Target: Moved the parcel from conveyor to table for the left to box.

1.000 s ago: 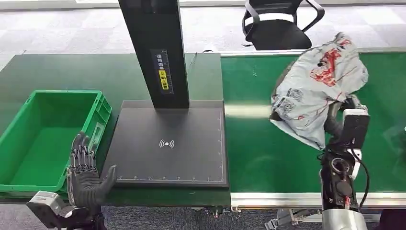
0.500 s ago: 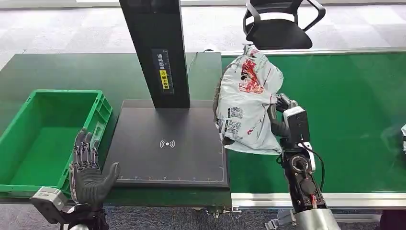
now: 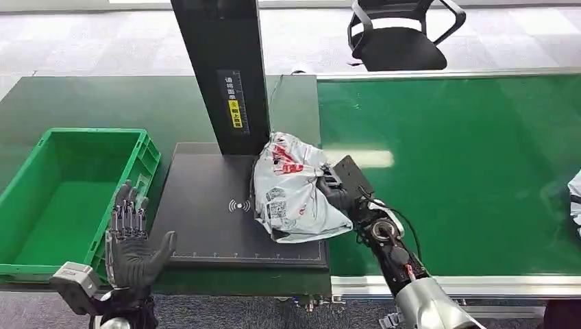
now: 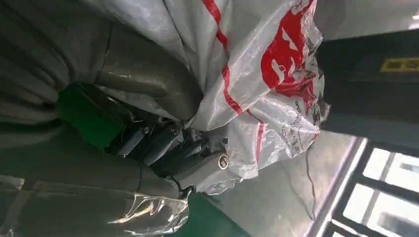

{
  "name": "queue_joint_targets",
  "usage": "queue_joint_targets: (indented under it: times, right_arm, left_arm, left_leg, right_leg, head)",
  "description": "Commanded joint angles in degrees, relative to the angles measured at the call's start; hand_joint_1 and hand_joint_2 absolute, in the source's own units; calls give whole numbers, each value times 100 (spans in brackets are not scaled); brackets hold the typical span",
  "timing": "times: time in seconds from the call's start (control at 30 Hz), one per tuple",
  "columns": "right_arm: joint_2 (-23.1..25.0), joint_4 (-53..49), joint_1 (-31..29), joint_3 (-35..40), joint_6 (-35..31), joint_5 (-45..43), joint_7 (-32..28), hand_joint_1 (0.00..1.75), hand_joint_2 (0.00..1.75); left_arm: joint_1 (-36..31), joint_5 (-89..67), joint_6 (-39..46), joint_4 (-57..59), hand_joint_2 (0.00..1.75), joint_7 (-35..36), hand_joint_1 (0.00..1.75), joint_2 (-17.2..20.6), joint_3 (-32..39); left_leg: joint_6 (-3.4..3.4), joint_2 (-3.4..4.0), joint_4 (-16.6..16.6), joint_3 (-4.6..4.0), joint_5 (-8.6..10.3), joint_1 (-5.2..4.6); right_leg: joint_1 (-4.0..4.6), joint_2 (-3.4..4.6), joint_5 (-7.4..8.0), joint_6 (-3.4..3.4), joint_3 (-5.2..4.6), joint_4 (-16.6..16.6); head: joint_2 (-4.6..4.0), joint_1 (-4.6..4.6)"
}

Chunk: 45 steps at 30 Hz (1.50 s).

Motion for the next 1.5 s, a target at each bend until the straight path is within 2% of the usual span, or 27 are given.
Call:
queue_joint_targets:
  times: [0.03,0.07,0.23,0.27,0.33,0.37,0.5,0.63,0.7,0.73,0.97,1.07,1.2,1.33,1.5]
  right_arm:
    - [474,1299,-664,709,-256,128,204,7,175]
    - [481,1335,-688,678,-297,76,199,0,175]
    - [378,1241,-770,639,83,-180,-315,0,175]
    - [360,1135,-747,620,130,-258,-639,0,175]
    - [344,1034,-716,602,182,-320,-806,0,175]
    - [291,780,-617,532,265,-454,-1236,0,175]
    - [125,-96,-308,168,504,-1016,-1968,0,175]
    - [98,-194,-290,158,528,-1046,-1934,0,175]
    - [75,-655,-115,-28,592,-1319,-2025,0,175]
    - [64,-1288,189,-212,540,-1557,-2030,0,175]
    - [57,-1371,262,-209,534,-1562,-2023,0,175]
    - [134,-1720,478,-405,485,-1793,-2023,0,175]
    - [284,-2268,767,-770,355,-2259,-1782,0,175]
    - [326,-2376,818,-998,348,-2501,-1606,0,175]
    - [336,-2313,862,-1117,385,-2570,-1586,0,175]
  left_arm:
    - [-350,22,47,491,175,118,0,58,-81]
    - [-309,22,52,447,175,119,0,60,-77]
    - [-218,15,63,471,175,49,0,64,-60]
    - [-243,12,57,502,175,24,0,60,-65]
    - [-265,7,53,529,175,6,0,59,-68]
    - [-290,-14,38,570,175,-32,0,66,-83]
    - [-430,-458,236,708,175,-125,0,122,-214]
    - [-447,-468,241,710,175,-124,0,114,-220]
    - [-470,-839,461,689,175,-96,0,161,-304]
    - [-454,-1419,763,584,175,16,0,234,-493]
    - [-435,-1433,772,554,175,28,0,224,-502]
    - [-525,-2274,1111,556,175,369,0,339,-736]
    - [-1311,-4032,938,1545,175,1472,0,660,-1286]
    - [-2349,-5082,772,3121,175,1767,0,690,-1798]
    - [-3486,-5307,556,4700,175,1870,0,728,-2158]
  left_leg:
    - [7,12,-3,-4,6,2]
    - [7,12,-2,-4,5,0]
    - [11,5,0,-6,5,2]
    - [9,4,0,-3,4,0]
    - [11,2,-1,-8,7,1]
    - [9,-1,-1,-7,6,-1]
    - [12,-12,-1,-15,12,3]
    - [11,-15,-2,-15,13,3]
    - [8,-11,1,-9,8,0]
    - [9,-15,1,-12,8,0]
    - [10,-7,0,-9,8,2]
    - [10,-12,-1,-11,11,3]
    - [9,-21,0,-12,11,1]
    - [14,-44,-8,-19,28,2]
    - [7,-27,1,-6,17,1]
  right_leg:
    - [6,11,10,-21,-13,1]
    - [4,11,8,-19,-14,3]
    - [5,3,7,-15,-10,1]
    - [2,3,4,-11,-7,3]
    - [4,1,8,-16,-10,0]
    - [2,-2,6,-15,-8,1]
    - [8,-14,11,-23,-13,-4]
    - [7,-17,10,-21,-14,-4]
    - [3,-13,5,-14,-11,0]
    - [3,-16,5,-14,-13,-1]
    - [5,-10,7,-17,-11,-2]
    - [6,-15,8,-19,-12,-4]
    - [4,-21,5,-15,-10,-1]
    - [8,-44,17,-27,-8,-11]
    - [4,-27,15,-15,-2,-2]
  head:
    - [0,0]
    - [0,0]
    - [0,2]
    - [0,2]
    - [0,2]
    - [0,2]
    - [0,2]
    - [0,0]
    - [0,0]
    - [0,0]
    - [0,2]
    - [0,2]
    - [0,0]
    - [0,2]
    - [0,2]
